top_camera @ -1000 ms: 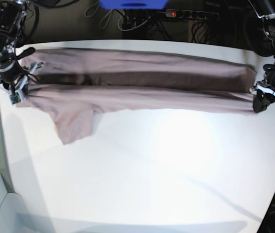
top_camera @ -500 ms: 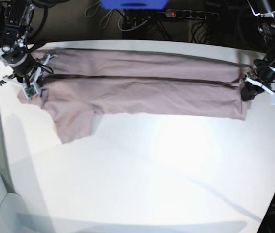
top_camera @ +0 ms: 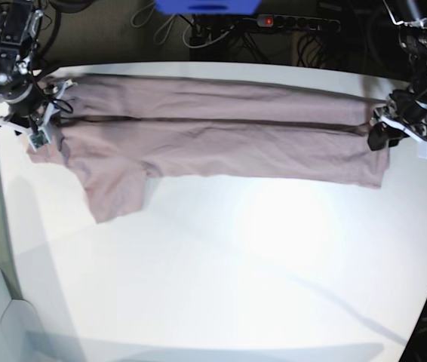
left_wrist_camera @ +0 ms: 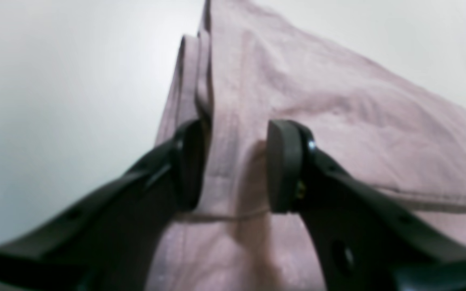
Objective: Layout the t-shirt on the table in an organized manner, then fold the t-shirt properly
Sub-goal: 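Lower the folded hem onto the shirt with both grippers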
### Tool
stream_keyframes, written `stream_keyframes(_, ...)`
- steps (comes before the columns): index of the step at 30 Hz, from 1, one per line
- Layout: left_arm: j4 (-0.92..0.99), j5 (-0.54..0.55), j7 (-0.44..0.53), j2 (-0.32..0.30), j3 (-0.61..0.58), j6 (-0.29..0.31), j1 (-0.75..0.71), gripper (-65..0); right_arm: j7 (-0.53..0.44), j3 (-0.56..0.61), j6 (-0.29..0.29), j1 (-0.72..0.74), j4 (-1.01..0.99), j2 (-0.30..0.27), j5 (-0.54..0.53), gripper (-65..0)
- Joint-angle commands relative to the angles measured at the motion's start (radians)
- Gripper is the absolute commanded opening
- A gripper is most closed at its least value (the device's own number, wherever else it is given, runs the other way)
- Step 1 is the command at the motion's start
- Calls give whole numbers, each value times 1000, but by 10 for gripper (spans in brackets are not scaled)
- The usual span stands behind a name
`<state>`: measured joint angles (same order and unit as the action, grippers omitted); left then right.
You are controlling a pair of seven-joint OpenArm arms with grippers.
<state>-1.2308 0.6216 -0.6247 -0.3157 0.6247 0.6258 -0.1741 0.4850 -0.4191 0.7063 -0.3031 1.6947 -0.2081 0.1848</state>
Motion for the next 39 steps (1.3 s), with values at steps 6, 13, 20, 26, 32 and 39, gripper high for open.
stream_keyframes(6,-11,14,18,-17,7,7,6,-389,-21,-83,-8,-5,71,-38,-8,-340)
stream_keyframes(13,-16,16,18,-17,5,7,5,-388,53,-103,-8,81,91,-34,-9,-335)
stream_keyframes(20,-13,17,16,-15,7,7,5,-388,271,119,-8,279,80,-20,-11,-335)
stream_keyframes(26,-16,17,-51,-12,11,7,23,-388,294,220,-8,447,-89,23,-9,-335)
stream_keyframes(32,-20,17,-51,-12,13,7,25,-388,289,239,-8,546,-279,23,-9,-335)
stream_keyframes(39,-20,17,-51,-12,13,7,23,-388,286,239,-8,618,-420,46,-9,-335)
